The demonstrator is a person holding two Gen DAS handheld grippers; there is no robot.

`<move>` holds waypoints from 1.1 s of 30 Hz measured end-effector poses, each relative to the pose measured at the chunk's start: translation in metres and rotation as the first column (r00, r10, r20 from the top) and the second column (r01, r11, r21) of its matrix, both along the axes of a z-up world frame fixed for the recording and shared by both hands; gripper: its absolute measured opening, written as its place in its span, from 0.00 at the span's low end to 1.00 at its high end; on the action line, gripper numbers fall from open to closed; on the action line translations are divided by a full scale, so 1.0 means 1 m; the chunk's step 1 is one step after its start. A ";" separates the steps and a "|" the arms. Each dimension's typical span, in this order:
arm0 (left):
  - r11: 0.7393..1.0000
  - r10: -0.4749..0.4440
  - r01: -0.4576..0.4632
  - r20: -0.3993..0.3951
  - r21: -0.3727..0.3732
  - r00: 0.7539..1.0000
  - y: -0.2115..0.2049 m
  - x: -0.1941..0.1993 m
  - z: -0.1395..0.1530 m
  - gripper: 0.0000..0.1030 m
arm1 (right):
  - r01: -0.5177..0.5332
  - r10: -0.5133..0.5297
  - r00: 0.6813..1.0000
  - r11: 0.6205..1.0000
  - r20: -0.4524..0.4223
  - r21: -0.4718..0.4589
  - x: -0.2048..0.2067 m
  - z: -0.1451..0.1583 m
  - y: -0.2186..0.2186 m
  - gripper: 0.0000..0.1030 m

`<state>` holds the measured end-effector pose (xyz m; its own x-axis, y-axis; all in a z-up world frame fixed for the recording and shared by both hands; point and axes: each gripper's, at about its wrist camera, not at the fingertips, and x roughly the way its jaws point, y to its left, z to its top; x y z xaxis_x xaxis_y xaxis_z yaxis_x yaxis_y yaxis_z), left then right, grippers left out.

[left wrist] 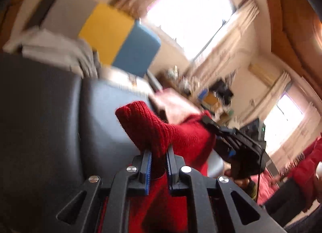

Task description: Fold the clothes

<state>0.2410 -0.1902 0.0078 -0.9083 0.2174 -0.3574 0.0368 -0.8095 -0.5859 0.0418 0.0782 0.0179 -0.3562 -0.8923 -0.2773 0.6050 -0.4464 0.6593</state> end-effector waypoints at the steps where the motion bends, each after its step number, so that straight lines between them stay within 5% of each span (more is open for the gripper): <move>1: 0.999 0.035 -0.036 -0.040 -0.038 0.999 -0.008 -0.002 0.018 0.10 | -0.004 0.004 1.000 0.999 -0.017 -0.036 0.001 0.012 -0.003 0.15; 6: 0.957 0.247 -0.258 -0.097 -0.130 0.964 -0.058 -0.045 0.076 0.13 | 0.060 -0.075 0.986 0.993 -0.152 -0.100 -0.024 0.069 -0.041 0.07; 9: 0.947 0.297 -0.289 0.039 -0.140 0.954 -0.098 -0.107 0.064 0.13 | 0.140 -0.139 0.977 0.990 -0.161 -0.007 -0.039 0.060 -0.053 0.10; 12: 0.964 0.264 -0.267 0.169 -0.005 0.950 -0.137 -0.131 0.029 0.14 | 0.135 -0.124 0.985 0.987 -0.118 0.091 -0.033 0.030 -0.046 0.40; 14: 0.963 0.264 -0.269 0.201 0.001 0.943 -0.149 -0.119 0.008 0.15 | 0.130 -0.117 0.989 0.979 -0.089 0.156 -0.029 0.010 -0.040 0.71; 16: 0.963 0.245 -0.265 0.253 0.048 0.936 -0.162 -0.104 -0.019 0.17 | 0.121 -0.111 0.992 0.968 -0.060 0.220 -0.024 -0.011 -0.035 0.87; 22: 0.956 0.194 -0.266 0.409 0.126 0.892 -0.157 -0.030 -0.113 0.18 | 0.083 -0.104 0.994 0.911 0.030 0.404 -0.012 -0.071 -0.020 0.87; 25: 0.929 0.169 -0.296 0.459 0.220 0.872 -0.143 0.009 -0.154 0.18 | 0.065 -0.118 0.987 0.918 0.112 0.390 0.001 -0.090 0.006 0.87; 28: 0.909 0.157 -0.307 0.453 0.281 0.878 -0.129 0.037 -0.170 0.19 | -0.022 -0.052 0.982 0.921 0.179 0.388 0.016 -0.100 0.011 0.88; 30: 0.911 0.153 -0.303 0.454 0.278 0.878 -0.122 0.041 -0.174 0.20 | -0.104 0.038 0.985 0.906 0.167 0.410 0.029 -0.104 -0.005 0.79; 31: 0.914 0.146 -0.296 0.452 0.280 0.880 -0.121 0.038 -0.175 0.20 | -0.143 0.083 0.985 0.887 0.152 0.439 0.034 -0.103 -0.016 0.56; 32: 0.915 0.140 -0.289 0.450 0.281 0.882 -0.120 0.034 -0.175 0.20 | -0.166 0.112 0.984 0.868 0.142 0.468 0.038 -0.102 -0.026 0.23; 33: 0.916 0.140 -0.287 0.448 0.281 0.883 -0.119 0.027 -0.176 0.20 | -0.188 0.139 0.981 0.859 0.137 0.476 0.042 -0.099 -0.034 0.12</move>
<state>0.2684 -0.3087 -0.1680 -0.7316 0.2069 -0.6496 0.4827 -0.5156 -0.7079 0.0835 0.0444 -0.0815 -0.1674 -0.6796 -0.7142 0.6435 -0.6242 0.4431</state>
